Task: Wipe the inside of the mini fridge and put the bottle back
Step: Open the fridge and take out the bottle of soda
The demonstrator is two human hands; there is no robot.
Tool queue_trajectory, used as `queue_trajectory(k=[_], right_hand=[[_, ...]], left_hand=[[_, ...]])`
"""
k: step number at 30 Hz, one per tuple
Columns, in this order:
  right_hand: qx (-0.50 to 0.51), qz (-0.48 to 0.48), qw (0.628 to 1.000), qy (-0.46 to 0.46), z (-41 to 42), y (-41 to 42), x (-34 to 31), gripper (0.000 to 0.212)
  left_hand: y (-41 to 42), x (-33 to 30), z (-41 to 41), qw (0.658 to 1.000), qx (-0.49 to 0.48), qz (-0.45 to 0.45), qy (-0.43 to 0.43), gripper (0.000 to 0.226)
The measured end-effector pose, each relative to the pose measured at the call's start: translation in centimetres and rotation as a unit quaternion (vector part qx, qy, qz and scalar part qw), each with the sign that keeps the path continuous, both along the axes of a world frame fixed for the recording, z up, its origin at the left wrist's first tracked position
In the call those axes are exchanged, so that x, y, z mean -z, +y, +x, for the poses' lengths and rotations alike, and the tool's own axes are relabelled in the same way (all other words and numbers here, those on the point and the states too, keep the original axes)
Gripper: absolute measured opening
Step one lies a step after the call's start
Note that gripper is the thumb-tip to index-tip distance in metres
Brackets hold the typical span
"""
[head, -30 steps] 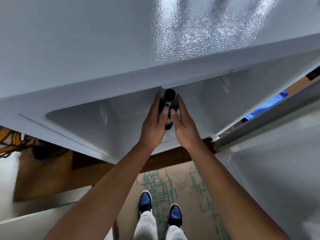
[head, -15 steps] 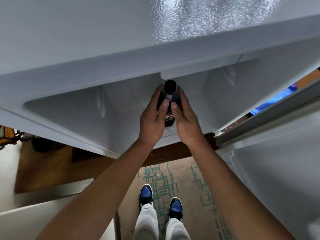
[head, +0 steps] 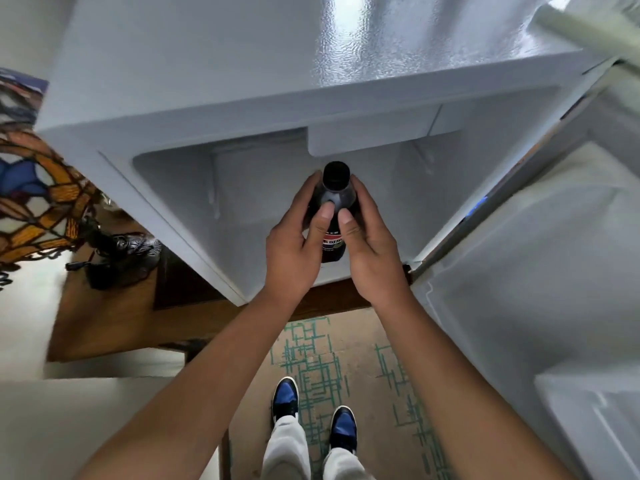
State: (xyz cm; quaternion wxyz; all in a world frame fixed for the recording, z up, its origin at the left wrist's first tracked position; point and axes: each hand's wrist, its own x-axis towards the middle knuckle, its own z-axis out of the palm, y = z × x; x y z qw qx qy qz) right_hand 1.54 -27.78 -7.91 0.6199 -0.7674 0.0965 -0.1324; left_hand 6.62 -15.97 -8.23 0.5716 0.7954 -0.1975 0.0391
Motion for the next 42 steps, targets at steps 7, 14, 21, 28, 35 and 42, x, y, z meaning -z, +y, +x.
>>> queue_trajectory(k=[7, 14, 21, 28, 35, 42], right_hand=[[0.001, 0.002, 0.999, -0.039, -4.3, 0.7, -5.3, 0.052], [0.013, 0.049, 0.995, -0.080, -9.3, 1.7, -9.4, 0.050], [0.019, 0.034, 0.994, -0.106, -15.9, 3.5, -12.4, 0.054], [0.061, -0.025, 0.991, -0.119, -24.6, 6.4, -14.2, 0.050], [0.090, -0.064, 0.986, -0.125, -32.8, 8.3, -15.5, 0.050], [0.094, -0.066, 0.980, -0.162, -40.1, 7.6, -16.2, 0.049]], left_hand=[[0.5, -5.8, -5.3, 0.999, -0.045, -0.006, -0.021, 0.049], [1.3, -10.4, -10.9, 0.997, -0.077, -0.004, -0.030, 0.050], [3.4, -13.4, -17.0, 0.995, -0.067, 0.010, -0.072, 0.063], [5.9, -14.8, -25.0, 0.996, -0.040, 0.002, -0.074, 0.066], [8.4, -15.4, -32.1, 0.996, 0.036, -0.049, -0.070, 0.056], [8.5, -14.7, -38.4, 0.984, 0.078, -0.083, -0.134, 0.060]])
